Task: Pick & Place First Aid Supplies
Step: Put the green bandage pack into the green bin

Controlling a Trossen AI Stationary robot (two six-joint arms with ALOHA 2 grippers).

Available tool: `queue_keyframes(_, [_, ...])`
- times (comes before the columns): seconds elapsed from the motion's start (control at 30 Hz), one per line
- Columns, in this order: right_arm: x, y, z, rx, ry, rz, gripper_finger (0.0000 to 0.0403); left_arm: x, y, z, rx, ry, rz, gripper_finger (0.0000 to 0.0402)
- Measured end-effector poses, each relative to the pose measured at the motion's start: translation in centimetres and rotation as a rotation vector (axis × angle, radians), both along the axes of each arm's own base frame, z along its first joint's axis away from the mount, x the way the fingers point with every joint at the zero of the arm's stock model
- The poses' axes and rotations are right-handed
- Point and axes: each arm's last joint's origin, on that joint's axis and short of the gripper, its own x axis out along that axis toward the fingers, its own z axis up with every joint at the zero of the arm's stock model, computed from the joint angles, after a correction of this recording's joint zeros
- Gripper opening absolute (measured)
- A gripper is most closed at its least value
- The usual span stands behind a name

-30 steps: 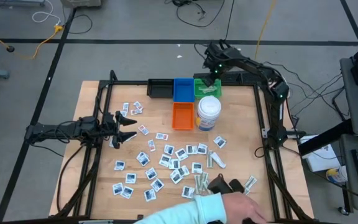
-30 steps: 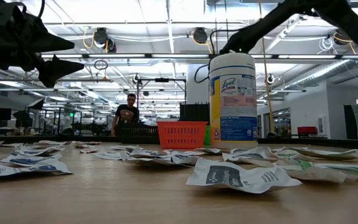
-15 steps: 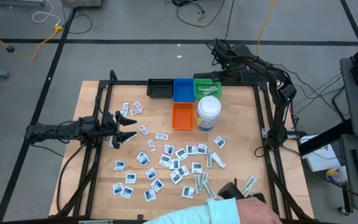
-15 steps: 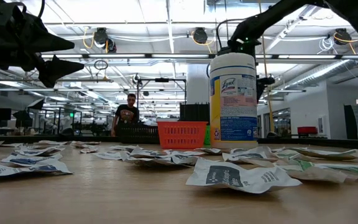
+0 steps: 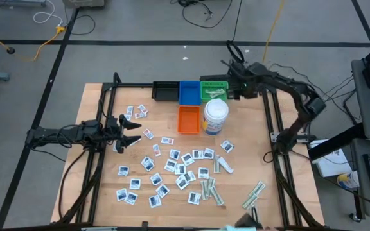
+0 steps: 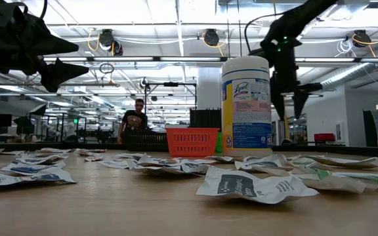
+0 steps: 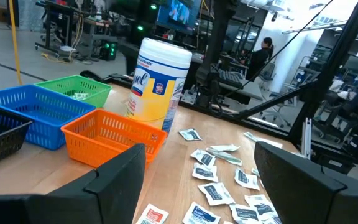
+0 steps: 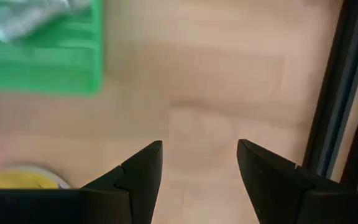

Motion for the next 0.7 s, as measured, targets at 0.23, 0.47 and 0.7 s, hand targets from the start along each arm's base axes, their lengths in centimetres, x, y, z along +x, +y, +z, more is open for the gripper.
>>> queue_keyframes(0.23, [-1.7,5.3,-1.6,0.0,-0.009,-0.096,0.0201,0.0,0.0,0.0,0.0,0.0,0.0,0.0306])
queue_keyframes(0.47, [-3.1,9.8,-3.1,0.037,-0.054,-0.178,0.0201,0.0,0.0,0.0,0.0,0.0,0.0,0.0306])
queue_keyframes(0.7, [-3.3,13.9,-3.6,0.077,-0.091,-0.079,0.0201,0.0,0.0,0.0,0.0,0.0,0.0,0.0306])
